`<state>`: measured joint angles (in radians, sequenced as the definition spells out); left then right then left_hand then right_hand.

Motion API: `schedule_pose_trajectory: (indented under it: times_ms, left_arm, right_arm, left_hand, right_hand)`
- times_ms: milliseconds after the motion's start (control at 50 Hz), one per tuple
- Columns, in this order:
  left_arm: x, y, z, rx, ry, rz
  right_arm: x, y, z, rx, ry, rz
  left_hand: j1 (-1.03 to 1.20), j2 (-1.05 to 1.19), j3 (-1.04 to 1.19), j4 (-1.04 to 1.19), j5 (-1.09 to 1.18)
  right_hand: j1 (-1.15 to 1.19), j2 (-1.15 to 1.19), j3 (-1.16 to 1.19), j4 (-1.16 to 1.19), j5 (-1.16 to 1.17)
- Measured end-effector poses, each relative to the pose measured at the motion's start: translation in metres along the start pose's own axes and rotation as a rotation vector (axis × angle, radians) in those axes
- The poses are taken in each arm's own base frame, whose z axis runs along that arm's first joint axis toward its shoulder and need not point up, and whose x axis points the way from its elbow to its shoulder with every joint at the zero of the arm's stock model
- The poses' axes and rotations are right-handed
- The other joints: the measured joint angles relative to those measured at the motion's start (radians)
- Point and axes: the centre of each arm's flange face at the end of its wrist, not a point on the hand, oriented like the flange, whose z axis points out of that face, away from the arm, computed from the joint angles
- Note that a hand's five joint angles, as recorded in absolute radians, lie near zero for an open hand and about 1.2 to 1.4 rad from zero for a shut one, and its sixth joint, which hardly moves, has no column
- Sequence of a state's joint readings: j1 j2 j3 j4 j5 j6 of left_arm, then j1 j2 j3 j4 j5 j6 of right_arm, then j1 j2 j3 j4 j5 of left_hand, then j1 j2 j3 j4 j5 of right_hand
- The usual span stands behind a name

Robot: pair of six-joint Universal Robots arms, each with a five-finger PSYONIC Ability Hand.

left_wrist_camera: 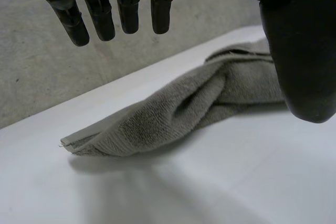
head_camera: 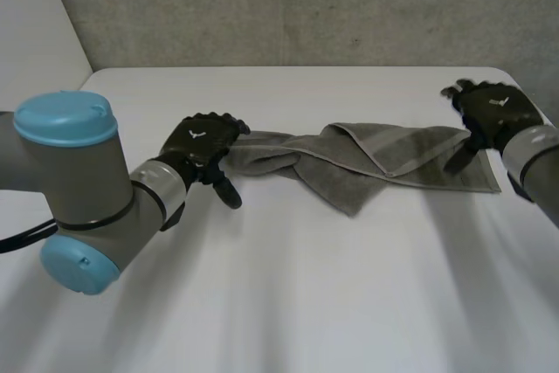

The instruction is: Fold the towel.

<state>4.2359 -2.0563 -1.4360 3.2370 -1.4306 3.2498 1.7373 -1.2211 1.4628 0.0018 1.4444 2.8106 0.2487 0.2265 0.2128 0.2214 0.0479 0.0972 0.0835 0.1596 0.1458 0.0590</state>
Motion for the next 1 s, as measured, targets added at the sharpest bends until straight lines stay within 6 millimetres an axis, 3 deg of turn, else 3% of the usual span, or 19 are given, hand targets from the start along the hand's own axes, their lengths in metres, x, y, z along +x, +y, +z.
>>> schedule_pose_trajectory:
  times_ms: [160,300,560,780,1000]
  left_arm:
    - [0.004,0.006,0.004,-0.003,-0.029,0.138]
    - [0.002,0.012,0.017,0.029,-0.059,0.165]
    - [-0.004,0.027,0.056,0.112,-0.090,0.250]
    - [-0.013,0.035,0.077,0.127,-0.105,0.321]
    - [-0.029,0.041,0.088,0.135,-0.112,0.314]
  right_arm:
    - [-0.020,0.023,-0.026,-0.050,-0.104,-0.115]
    - [-0.026,0.044,-0.026,-0.095,-0.126,-0.150]
    - [-0.028,0.075,0.008,-0.099,-0.100,-0.076]
    - [-0.032,0.079,0.040,-0.087,-0.112,0.176]
    - [-0.058,0.082,0.063,-0.062,-0.192,0.272]
  left_hand:
    - [0.000,0.000,0.000,0.000,0.000]
    - [0.000,0.000,0.000,0.000,0.000]
    - [0.000,0.000,0.000,0.000,0.000]
    - [0.054,0.074,0.000,0.000,0.089]
    - [0.214,0.236,0.000,0.000,0.247]
  right_hand:
    - [0.000,0.000,0.000,0.000,0.000]
    - [0.000,0.000,0.000,0.000,0.000]
    - [0.015,0.015,0.000,0.000,0.000]
    - [0.184,0.198,0.000,0.000,0.054]
    - [0.370,0.380,0.000,0.000,0.244]
